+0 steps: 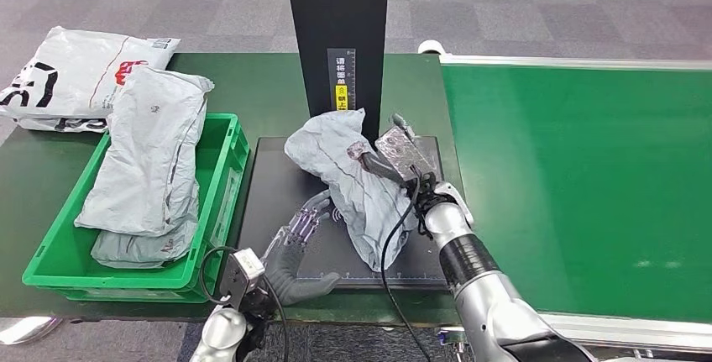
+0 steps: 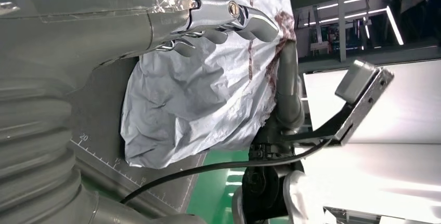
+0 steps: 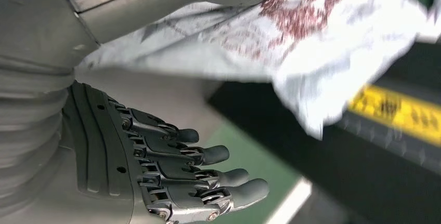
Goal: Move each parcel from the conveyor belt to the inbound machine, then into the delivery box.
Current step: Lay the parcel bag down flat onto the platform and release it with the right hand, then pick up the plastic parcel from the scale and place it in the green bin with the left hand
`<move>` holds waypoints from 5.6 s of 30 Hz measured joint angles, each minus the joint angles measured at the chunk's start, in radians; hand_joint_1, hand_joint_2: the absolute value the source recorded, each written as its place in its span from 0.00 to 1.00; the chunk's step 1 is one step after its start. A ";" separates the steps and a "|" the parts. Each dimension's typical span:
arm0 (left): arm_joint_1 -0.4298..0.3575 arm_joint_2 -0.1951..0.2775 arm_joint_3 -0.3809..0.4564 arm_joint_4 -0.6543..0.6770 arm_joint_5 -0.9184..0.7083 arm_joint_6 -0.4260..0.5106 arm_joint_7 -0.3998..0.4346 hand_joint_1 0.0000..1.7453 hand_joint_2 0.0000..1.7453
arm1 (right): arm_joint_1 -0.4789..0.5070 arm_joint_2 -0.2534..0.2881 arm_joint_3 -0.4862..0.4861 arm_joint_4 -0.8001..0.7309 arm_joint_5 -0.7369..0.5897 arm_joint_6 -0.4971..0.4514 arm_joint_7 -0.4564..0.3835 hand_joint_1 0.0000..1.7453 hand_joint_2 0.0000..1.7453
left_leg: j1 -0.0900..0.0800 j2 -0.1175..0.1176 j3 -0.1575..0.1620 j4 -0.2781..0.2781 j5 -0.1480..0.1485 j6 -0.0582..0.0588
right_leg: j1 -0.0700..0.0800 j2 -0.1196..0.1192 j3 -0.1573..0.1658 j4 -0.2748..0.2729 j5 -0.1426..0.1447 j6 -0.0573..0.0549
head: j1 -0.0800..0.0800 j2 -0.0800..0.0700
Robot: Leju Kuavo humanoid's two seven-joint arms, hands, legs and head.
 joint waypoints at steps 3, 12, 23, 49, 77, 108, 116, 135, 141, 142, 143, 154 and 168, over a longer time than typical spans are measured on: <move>0.006 0.000 0.001 -0.026 0.002 0.013 0.005 0.00 1.00 | 0.097 -0.002 0.001 -0.199 0.084 -0.119 0.033 0.00 1.00 | 0.000 -0.002 -0.001 0.000 0.000 0.000 | 0.000 -0.002 0.000 0.000 0.000 0.000 | 0.000 0.000; 0.025 0.002 0.006 -0.112 0.006 0.043 0.022 0.00 1.00 | 0.497 -0.009 0.025 -0.990 0.224 -0.444 0.056 0.00 1.00 | 0.000 -0.004 -0.002 0.000 -0.004 -0.001 | 0.000 -0.005 0.001 0.000 -0.004 0.000 | 0.000 0.000; 0.026 0.003 0.007 -0.128 0.010 0.054 0.031 0.00 1.00 | 0.768 -0.012 0.014 -1.317 0.197 -0.659 -0.005 0.00 1.00 | 0.000 -0.005 0.001 0.000 -0.004 -0.001 | 0.000 -0.005 0.004 -0.001 -0.006 0.000 | 0.000 0.000; -0.433 -0.023 -0.709 0.402 -1.275 1.017 1.014 0.00 1.00 | 0.864 0.008 -0.069 -1.378 0.123 -0.522 -0.015 0.00 1.00 | -0.003 -0.001 0.003 0.001 -0.004 0.003 | -0.004 -0.002 0.006 -0.001 -0.002 0.004 | 0.000 0.000; -0.575 -0.069 -0.811 0.800 -1.257 0.941 0.972 0.00 1.00 | 0.853 0.008 -0.078 -1.321 0.085 -0.428 -0.059 0.00 1.00 | -0.003 -0.001 0.003 0.001 -0.004 0.003 | -0.003 -0.002 0.006 -0.001 -0.003 0.003 | 0.000 0.000; -0.751 0.005 -0.732 1.004 -1.266 0.815 1.273 0.00 1.00 | 0.847 0.008 -0.078 -1.312 0.095 -0.337 -0.053 0.00 1.00 | -0.002 -0.002 0.004 0.001 -0.002 0.001 | -0.002 -0.002 0.006 0.001 -0.002 0.002 | 0.000 0.000; -0.775 0.080 -0.630 1.011 -1.269 0.967 1.275 1.00 1.00 | 0.846 0.008 -0.078 -1.310 0.104 -0.306 -0.053 0.00 1.00 | -0.002 -0.001 0.002 0.001 -0.002 0.001 | -0.003 -0.002 0.004 0.001 -0.002 0.002 | 0.000 0.000; -0.780 0.237 -0.462 0.913 -1.270 1.073 1.275 1.00 1.00 | 0.846 0.008 -0.078 -1.310 0.104 -0.278 -0.060 0.00 1.00 | 0.000 -0.002 0.003 0.001 -0.001 -0.001 | 0.000 -0.002 0.004 0.002 -0.002 0.000 | 0.000 0.000; -0.761 0.254 -0.460 0.852 -1.270 1.073 1.275 1.00 1.00 | 0.846 0.008 -0.078 -1.310 0.103 -0.276 -0.062 0.00 1.00 | 0.000 -0.001 0.002 0.001 -0.001 -0.001 | 0.000 -0.002 0.004 0.002 -0.002 0.000 | 0.000 0.000; -0.753 0.259 -0.460 0.828 -1.270 1.073 1.275 1.00 1.00 | 0.846 0.008 -0.078 -1.310 0.103 -0.276 -0.062 0.00 1.00 | 0.000 -0.001 0.002 0.001 -0.001 -0.001 | 0.000 -0.002 0.004 0.002 -0.002 0.000 | 0.000 0.000; -0.745 0.265 -0.460 0.797 -1.270 1.073 1.275 1.00 1.00 | 0.847 0.008 -0.078 -1.310 0.103 -0.276 -0.062 0.00 1.00 | 0.000 -0.001 0.002 0.001 -0.001 -0.001 | 0.000 -0.002 0.003 0.002 -0.002 0.000 | 0.000 0.000; -0.518 0.311 -0.380 0.199 -1.270 1.074 1.131 1.00 1.00 | 0.871 0.008 -0.078 -1.312 0.090 -0.304 -0.065 0.00 1.00 | -0.001 0.000 0.001 0.001 -0.002 -0.001 | -0.001 0.000 0.001 0.002 -0.002 0.000 | 0.000 0.000; -0.285 -0.002 0.003 -0.395 -0.982 1.075 0.410 1.00 1.00 | 0.873 0.009 -0.078 -1.312 0.070 -0.354 -0.054 0.00 1.00 | -0.003 0.000 0.000 0.001 -0.004 0.000 | -0.002 0.000 0.001 0.002 -0.003 0.001 | 0.000 0.000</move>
